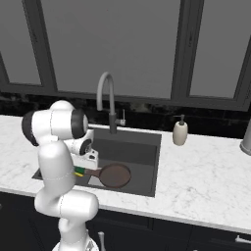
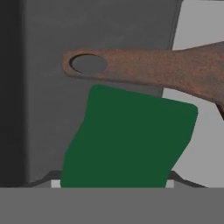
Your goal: Pick the pan and sponge and place them into the sink. Then turn on the water.
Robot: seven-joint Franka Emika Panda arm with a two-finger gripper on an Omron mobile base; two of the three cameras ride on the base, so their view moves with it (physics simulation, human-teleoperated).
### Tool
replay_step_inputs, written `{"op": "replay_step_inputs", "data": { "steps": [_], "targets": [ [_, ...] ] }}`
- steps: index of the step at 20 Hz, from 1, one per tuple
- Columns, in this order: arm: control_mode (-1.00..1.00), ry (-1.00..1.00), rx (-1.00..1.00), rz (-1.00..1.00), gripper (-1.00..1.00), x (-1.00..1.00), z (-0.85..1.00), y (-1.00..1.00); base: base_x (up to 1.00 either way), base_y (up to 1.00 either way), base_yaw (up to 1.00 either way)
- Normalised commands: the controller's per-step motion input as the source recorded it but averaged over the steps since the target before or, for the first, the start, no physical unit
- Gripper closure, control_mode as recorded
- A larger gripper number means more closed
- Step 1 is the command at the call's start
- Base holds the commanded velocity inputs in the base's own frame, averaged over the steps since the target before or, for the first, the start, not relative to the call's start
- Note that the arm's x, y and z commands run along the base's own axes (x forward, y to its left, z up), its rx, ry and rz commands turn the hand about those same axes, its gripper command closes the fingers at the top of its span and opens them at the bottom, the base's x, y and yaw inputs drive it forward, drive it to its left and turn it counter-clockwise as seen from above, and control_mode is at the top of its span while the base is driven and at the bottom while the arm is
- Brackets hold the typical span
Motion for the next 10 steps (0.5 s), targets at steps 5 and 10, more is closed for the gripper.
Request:
{"op": "replay_step_inputs", "data": {
  "steps": [5,10],
  "targets": [
    [-1.00,0.07,0.00,0.00,1.00,0.25,-0.27,0.02,0.00,0.00,0.00],
    [-1.00,0.04,0.00,0.02,1.00,0.40,-0.28,0.03,0.00,0.00,0.00]
  ]
}}
